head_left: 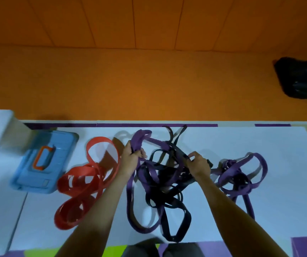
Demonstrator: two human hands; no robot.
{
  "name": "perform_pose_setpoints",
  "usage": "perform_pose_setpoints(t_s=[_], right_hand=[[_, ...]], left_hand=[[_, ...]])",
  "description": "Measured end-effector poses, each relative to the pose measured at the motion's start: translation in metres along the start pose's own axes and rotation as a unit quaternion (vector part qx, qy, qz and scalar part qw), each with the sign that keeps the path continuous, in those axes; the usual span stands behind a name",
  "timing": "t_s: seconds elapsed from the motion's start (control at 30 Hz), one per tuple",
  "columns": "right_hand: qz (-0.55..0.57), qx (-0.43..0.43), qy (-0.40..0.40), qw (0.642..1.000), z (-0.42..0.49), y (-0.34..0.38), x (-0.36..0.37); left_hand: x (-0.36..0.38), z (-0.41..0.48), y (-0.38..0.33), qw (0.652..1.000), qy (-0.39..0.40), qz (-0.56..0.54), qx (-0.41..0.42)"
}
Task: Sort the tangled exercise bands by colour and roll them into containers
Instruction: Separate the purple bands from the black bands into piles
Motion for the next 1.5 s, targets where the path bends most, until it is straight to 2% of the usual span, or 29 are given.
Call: perform_pose_setpoints(t_s=[0.13, 0.23, 0.33, 0.43, 0.57, 0.7, 0.77, 0.8, 0.87, 0.93, 1.0, 1.07, 1.17, 1.3, 1.4, 1.5], right_hand=[[0.011, 0.026, -0.017, 0.999, -0.014, -0.022, -0.02], [-0.045, -0.024, 0.016, 0.999, -0.024, -0.02, -0.021], [-0.165, -0.104, 0.094, 0.976, -0.039, -0.008, -0.008], [-0.286, -0.125, 0.213, 0.926, -0.051, -0.009, 0.011], [-0.339, -0.113, 0.329, 0.874, -0.067, -0.009, 0.015], [-0.318, -0.08, 0.392, 0.86, -0.068, -0.014, 0.02], [-0.254, -0.062, 0.371, 0.891, -0.058, -0.01, 0.022], [-0.232, -0.067, 0.32, 0.916, -0.05, -0.003, 0.017], [-0.231, -0.107, 0.155, 0.954, -0.034, 0.016, 0.001], [-0.233, -0.173, 0.007, 0.957, -0.032, 0.045, -0.008], [-0.183, -0.24, -0.044, 0.952, -0.038, 0.073, 0.0], [-0.162, -0.27, -0.021, 0.949, -0.039, 0.09, 0.023], [-0.155, -0.233, 0.039, 0.959, -0.039, 0.095, 0.05], [-0.186, -0.185, 0.098, 0.96, -0.049, 0.066, 0.061], [-0.211, -0.198, 0.132, 0.948, -0.057, 0.033, 0.063], [-0.125, -0.226, 0.15, 0.954, -0.066, 0.009, 0.052]], left_hand=[[-0.024, -0.007, -0.025, 0.999, -0.031, -0.028, 0.029], [-0.034, -0.01, -0.037, 0.997, -0.04, -0.045, 0.052], [-0.042, -0.013, -0.049, 0.994, -0.066, -0.061, 0.066], [-0.056, -0.014, -0.063, 0.986, -0.109, -0.093, 0.089], [-0.076, -0.012, -0.082, 0.974, -0.152, -0.118, 0.121], [-0.072, -0.01, -0.099, 0.977, -0.127, -0.119, 0.125], [-0.066, -0.01, -0.101, 0.983, -0.106, -0.099, 0.116], [-0.063, -0.011, -0.1, 0.985, -0.096, -0.089, 0.111], [-0.059, -0.013, -0.1, 0.99, -0.081, -0.057, 0.103], [-0.056, -0.017, -0.102, 0.992, -0.068, -0.026, 0.106], [-0.053, -0.022, -0.106, 0.992, -0.057, 0.005, 0.114], [-0.053, -0.028, -0.115, 0.99, -0.047, 0.023, 0.133], [-0.053, -0.036, -0.14, 0.984, -0.047, 0.029, 0.167], [-0.038, -0.044, -0.185, 0.974, -0.026, 0.015, 0.224], [-0.013, -0.047, -0.213, 0.968, 0.013, 0.019, 0.251], [0.024, -0.052, -0.225, 0.967, 0.058, 0.012, 0.246]])
Point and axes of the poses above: each hand's wrist, its own z-axis towards the middle knuckle, its own x-axis out of the palm, y = z × x, the point moved 8 cm from there along z, towards the middle knuckle, and after that the axes turned 6 degrees about -z, right-handed, at the moved point
